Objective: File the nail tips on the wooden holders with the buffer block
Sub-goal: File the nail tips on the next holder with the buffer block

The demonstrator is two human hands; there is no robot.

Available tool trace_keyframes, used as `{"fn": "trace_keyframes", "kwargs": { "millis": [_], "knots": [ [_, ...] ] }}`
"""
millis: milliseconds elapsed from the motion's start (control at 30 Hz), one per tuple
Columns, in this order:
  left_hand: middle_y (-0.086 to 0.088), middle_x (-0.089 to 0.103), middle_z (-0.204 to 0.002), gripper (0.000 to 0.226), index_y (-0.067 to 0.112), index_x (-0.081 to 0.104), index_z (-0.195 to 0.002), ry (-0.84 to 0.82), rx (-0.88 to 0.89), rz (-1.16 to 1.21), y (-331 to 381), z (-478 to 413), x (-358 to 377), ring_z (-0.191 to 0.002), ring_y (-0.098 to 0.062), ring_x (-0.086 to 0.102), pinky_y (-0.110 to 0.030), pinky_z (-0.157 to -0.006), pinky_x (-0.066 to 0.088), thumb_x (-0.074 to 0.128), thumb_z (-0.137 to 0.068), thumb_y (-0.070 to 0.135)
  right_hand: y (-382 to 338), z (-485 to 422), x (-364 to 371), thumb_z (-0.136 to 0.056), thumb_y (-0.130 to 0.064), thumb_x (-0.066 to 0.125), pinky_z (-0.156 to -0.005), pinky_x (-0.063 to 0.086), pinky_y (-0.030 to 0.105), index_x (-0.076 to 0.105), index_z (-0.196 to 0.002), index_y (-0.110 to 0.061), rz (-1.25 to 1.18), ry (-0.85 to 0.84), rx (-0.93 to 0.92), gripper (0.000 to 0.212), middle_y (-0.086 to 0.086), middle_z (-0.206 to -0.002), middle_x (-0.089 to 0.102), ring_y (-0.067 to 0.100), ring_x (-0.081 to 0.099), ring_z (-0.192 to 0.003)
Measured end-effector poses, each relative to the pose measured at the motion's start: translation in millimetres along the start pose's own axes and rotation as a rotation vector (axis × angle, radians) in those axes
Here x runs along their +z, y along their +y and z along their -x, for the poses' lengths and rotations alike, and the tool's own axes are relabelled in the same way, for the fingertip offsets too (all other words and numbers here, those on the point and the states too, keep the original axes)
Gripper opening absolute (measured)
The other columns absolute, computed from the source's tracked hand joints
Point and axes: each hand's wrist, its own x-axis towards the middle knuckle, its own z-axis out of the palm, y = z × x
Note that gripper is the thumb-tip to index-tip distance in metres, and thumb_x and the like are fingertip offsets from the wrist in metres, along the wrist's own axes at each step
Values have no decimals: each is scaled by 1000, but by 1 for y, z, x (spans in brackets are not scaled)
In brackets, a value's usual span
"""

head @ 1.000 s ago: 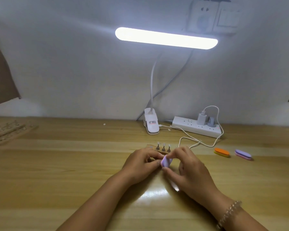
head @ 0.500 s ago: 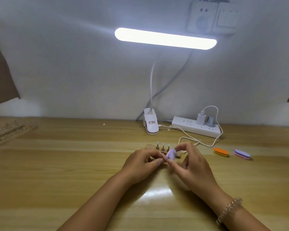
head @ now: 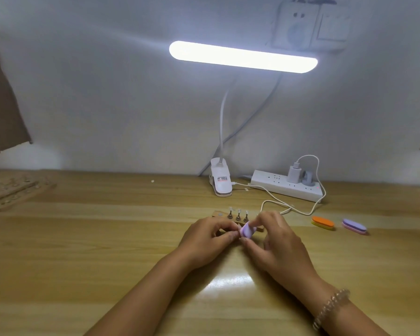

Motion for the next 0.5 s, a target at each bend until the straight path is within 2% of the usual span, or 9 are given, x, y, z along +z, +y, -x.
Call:
{"fn": "trace_keyframes", "kwargs": {
  "millis": [100,200,267,367,500],
  "knots": [
    [18,73,-98,15,39,75,-101,-1,3,-4,0,0,-1,-71,-2,56,-32,-77,49,65,-93,32,-3,4,3,-81,-36,72,-53,44,30,52,-92,-32,13,-51,-69,23,-17,-99,48,1,44,-56],
    [22,72,-97,14,40,75,-99,6,2,-23,1,0,0,-65,3,50,-30,-75,47,64,-94,33,4,-3,1,-81,-34,75,-58,37,23,55,-88,-30,-93,24,40,22,-16,-95,54,-4,47,-60],
    [25,69,-93,12,37,74,-95,9,9,-12,2,0,1,-63,4,50,-26,-70,44,64,-94,31,7,-4,-1,-82,-33,75,-58,36,22,56,-90,-31,-108,63,73,20,-15,-93,57,-1,49,-59],
    [20,69,-95,11,33,72,-96,17,12,-22,3,1,0,-68,3,53,-26,-71,44,63,-95,28,3,0,2,-82,-32,73,-57,42,27,55,-92,-31,-96,20,9,21,-20,-95,57,10,57,-56],
    [15,68,-97,12,31,71,-98,17,17,-26,4,1,-1,-80,-8,59,-34,-77,49,59,-96,26,1,-2,0,-86,-37,70,-60,50,32,59,-96,-30,-165,17,5,16,-19,-95,63,8,61,-55]
  ]
}}
